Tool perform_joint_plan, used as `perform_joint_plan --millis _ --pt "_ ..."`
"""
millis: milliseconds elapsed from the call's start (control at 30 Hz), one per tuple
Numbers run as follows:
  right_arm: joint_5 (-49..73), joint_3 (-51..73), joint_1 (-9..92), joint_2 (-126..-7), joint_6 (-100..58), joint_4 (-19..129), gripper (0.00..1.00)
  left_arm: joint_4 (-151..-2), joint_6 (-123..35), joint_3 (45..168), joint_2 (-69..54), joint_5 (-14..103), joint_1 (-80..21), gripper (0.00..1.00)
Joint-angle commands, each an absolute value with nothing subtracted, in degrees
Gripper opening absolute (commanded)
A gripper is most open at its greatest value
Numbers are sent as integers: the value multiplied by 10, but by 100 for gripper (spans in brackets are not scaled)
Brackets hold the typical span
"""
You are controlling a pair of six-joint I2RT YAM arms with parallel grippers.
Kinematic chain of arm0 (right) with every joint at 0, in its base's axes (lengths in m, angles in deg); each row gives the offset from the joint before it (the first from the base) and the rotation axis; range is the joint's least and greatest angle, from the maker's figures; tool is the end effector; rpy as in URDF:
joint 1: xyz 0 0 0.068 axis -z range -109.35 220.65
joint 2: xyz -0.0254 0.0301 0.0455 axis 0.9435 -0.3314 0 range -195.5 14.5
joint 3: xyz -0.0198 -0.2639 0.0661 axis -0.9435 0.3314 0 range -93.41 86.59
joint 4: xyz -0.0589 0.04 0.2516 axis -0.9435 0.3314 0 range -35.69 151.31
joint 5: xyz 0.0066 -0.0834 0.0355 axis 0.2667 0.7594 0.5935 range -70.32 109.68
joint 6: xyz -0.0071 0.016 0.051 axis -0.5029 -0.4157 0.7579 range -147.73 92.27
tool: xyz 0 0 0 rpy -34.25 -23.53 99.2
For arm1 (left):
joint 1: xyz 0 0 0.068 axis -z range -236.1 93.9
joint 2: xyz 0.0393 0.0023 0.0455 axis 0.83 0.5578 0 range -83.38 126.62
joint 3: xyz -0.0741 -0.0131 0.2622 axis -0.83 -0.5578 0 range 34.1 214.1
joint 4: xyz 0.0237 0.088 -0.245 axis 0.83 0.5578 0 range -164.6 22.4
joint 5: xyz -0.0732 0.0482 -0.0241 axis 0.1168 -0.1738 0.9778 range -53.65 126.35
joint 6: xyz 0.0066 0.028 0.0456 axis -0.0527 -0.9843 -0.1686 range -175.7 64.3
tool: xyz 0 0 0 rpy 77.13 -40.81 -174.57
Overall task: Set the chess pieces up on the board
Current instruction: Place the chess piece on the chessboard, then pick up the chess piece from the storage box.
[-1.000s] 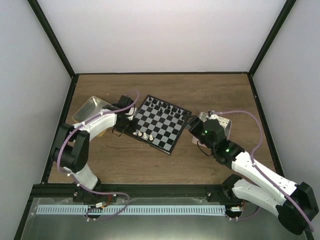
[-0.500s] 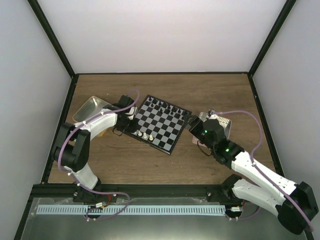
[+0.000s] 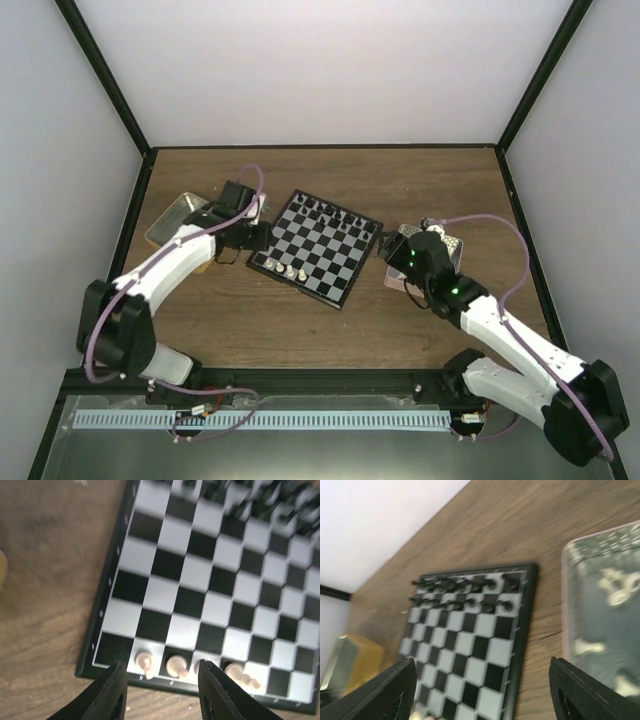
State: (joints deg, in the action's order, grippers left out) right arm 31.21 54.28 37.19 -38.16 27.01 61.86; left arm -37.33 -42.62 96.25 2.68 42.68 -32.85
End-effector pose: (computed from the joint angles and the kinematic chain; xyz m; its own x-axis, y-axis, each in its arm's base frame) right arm 0.1763 0.1081 0.2435 -0.5460 0.5982 -0.5866 0.0921 0.7387 0.6677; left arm 0.2767 -0.1231 0.2366 -0.8840 0.1349 -0.4476 0.2474 0.9474 -0.2032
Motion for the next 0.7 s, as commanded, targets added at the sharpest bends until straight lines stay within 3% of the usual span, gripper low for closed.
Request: perform_joint_plan --millis 0,333,467,667 --pt "295 498 440 -430 186 684 73 -460 -433 959 -65 404 -331 44" --pt "213 401 590 -649 56 661 51 -671 -450 875 -233 428 -331 64" --pt "228 317 607 -752 3 698 29 -690 -455 853 -254 424 -331 66" --pt "249 255 610 -829 -40 734 28 -696 -459 838 -259 419 -331 66"
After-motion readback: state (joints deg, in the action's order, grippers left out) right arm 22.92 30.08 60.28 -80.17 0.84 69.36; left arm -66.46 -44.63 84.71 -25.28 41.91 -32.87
